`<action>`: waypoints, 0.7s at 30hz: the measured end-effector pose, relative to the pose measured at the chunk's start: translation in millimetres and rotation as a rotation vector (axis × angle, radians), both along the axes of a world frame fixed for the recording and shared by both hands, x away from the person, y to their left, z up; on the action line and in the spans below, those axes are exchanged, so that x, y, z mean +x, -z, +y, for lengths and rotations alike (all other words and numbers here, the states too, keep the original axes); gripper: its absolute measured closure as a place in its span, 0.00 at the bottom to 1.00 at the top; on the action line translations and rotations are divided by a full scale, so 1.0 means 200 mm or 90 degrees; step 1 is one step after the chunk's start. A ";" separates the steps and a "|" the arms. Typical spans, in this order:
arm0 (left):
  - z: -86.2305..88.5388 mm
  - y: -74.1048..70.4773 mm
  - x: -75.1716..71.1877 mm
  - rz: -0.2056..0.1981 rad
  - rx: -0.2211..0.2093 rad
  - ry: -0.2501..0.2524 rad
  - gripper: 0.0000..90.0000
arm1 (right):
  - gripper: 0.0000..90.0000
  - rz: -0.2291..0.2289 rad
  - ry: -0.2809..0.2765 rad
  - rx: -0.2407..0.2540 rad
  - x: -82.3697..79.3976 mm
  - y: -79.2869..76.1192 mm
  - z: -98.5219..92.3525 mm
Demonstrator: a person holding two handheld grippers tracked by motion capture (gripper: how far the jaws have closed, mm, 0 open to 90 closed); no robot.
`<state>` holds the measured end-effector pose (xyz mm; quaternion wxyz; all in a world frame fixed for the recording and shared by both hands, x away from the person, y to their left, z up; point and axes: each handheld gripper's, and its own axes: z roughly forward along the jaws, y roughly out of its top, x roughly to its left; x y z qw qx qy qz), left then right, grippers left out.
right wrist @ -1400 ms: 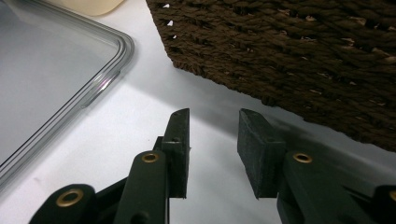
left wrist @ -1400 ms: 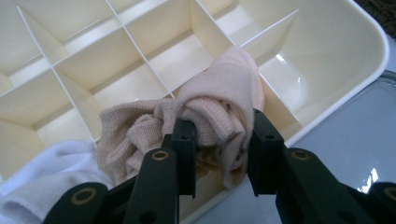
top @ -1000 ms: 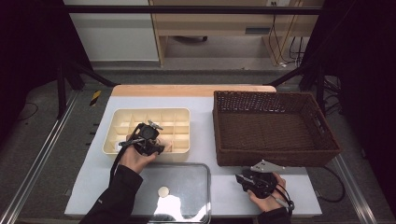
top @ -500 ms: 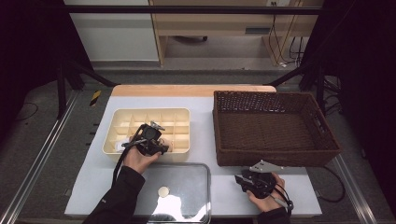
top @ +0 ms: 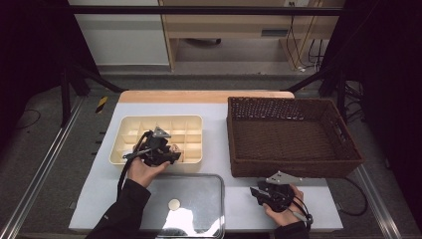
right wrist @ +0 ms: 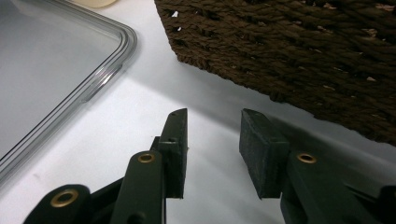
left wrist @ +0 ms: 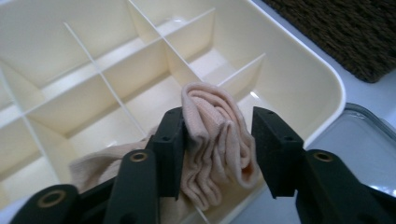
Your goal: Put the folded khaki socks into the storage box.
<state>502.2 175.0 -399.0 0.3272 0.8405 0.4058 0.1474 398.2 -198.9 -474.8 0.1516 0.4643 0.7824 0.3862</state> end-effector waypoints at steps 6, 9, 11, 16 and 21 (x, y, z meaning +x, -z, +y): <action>-0.02 0.05 0.02 -0.008 0.008 0.008 0.79 | 0.71 -0.001 0.001 -0.001 0.00 0.00 0.00; -0.03 0.07 0.04 -0.001 0.021 0.010 0.79 | 0.71 -0.004 -0.002 -0.004 0.00 0.00 0.00; -0.04 0.08 0.04 0.003 0.028 0.013 0.79 | 0.71 -0.003 -0.003 -0.004 0.00 0.00 0.00; -0.04 0.10 0.05 0.008 0.039 0.020 0.79 | 0.71 -0.002 -0.004 -0.005 0.00 0.00 0.00; -0.05 0.12 0.06 0.016 0.053 0.025 0.78 | 0.71 -0.004 -0.007 -0.007 0.00 0.00 0.01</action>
